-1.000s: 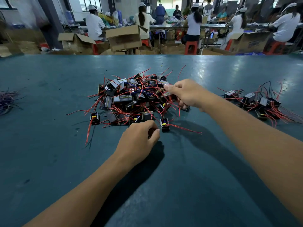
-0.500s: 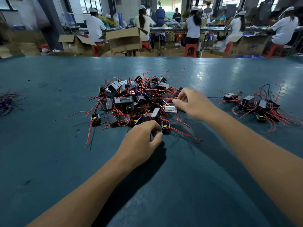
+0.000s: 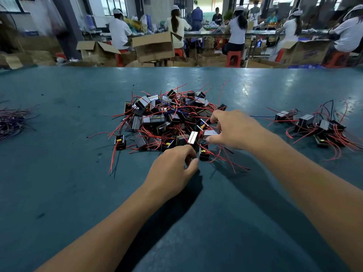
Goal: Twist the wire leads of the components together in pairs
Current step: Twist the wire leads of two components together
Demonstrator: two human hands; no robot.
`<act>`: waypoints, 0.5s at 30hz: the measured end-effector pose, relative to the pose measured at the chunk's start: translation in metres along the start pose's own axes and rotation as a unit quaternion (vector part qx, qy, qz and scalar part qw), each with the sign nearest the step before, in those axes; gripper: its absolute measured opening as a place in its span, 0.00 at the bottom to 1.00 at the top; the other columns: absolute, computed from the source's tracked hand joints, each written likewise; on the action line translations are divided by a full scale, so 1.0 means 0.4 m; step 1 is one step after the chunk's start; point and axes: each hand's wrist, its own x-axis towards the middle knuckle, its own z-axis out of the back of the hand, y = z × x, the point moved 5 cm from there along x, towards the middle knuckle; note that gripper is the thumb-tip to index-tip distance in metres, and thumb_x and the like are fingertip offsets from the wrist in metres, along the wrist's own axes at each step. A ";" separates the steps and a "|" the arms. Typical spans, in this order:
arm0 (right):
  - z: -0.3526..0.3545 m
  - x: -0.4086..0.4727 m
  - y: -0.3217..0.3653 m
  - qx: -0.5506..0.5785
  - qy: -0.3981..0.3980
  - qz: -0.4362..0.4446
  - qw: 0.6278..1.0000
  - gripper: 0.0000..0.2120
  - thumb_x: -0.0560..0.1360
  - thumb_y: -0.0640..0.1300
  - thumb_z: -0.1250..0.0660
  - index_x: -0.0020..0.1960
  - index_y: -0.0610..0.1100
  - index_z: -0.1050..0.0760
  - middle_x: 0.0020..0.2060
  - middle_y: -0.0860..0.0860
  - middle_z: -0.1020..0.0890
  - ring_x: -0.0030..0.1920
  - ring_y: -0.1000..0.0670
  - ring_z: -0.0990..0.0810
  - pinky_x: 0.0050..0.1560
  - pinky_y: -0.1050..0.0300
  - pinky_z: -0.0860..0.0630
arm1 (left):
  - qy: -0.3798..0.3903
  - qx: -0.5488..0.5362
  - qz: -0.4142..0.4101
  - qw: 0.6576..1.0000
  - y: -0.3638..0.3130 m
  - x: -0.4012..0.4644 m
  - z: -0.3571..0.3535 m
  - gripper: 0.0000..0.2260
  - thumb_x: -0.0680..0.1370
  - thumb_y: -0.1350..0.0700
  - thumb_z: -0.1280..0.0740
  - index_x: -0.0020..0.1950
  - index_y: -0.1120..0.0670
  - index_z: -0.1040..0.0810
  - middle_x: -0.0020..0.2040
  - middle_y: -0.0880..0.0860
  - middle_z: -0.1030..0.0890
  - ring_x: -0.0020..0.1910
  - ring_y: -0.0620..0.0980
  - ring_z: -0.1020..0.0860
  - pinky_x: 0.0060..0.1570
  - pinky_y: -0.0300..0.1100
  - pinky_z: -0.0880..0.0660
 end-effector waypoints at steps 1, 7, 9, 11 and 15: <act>-0.013 0.000 -0.001 0.004 0.031 0.000 1.000 0.25 0.72 0.58 0.27 0.63 0.49 0.30 0.53 0.50 0.20 0.52 0.45 0.22 0.53 0.48 0.23 | 0.002 0.001 -0.002 1.000 -0.001 -0.001 -0.002 0.05 0.81 0.49 0.35 0.51 0.48 0.22 0.42 0.42 0.22 0.41 0.40 0.24 0.44 0.46 0.23; 0.017 0.009 -0.052 0.111 -0.058 -0.015 0.992 0.22 0.72 0.52 0.25 0.62 0.46 0.25 0.53 0.46 0.18 0.50 0.46 0.22 0.50 0.55 0.26 | 0.001 0.006 0.001 1.000 -0.002 -0.001 0.003 0.05 0.81 0.49 0.35 0.50 0.48 0.22 0.42 0.42 0.22 0.41 0.41 0.24 0.44 0.48 0.23; 0.058 0.010 -0.079 0.213 -0.131 -0.042 0.967 0.20 0.71 0.54 0.24 0.58 0.46 0.23 0.46 0.50 0.19 0.43 0.50 0.22 0.44 0.58 0.28 | -0.001 0.002 0.003 1.000 -0.002 -0.001 0.005 0.05 0.81 0.49 0.35 0.50 0.48 0.22 0.42 0.41 0.21 0.42 0.41 0.24 0.45 0.48 0.22; 0.101 0.005 -0.106 0.348 -0.218 -0.078 0.909 0.18 0.72 0.58 0.27 0.55 0.48 0.22 0.43 0.53 0.19 0.39 0.53 0.22 0.42 0.58 0.26 | -0.003 -0.003 0.004 1.000 -0.004 -0.003 0.006 0.04 0.81 0.49 0.35 0.50 0.47 0.22 0.41 0.41 0.21 0.41 0.40 0.24 0.44 0.47 0.22; 0.143 -0.026 -0.126 0.556 -0.310 -0.089 0.766 0.04 0.78 0.48 0.32 0.47 0.48 0.23 0.35 0.53 0.23 0.34 0.54 0.25 0.38 0.56 0.25 | -0.020 -0.017 -0.003 1.000 -0.012 -0.002 0.015 0.04 0.81 0.50 0.35 0.48 0.48 0.22 0.41 0.42 0.21 0.40 0.40 0.24 0.43 0.47 0.23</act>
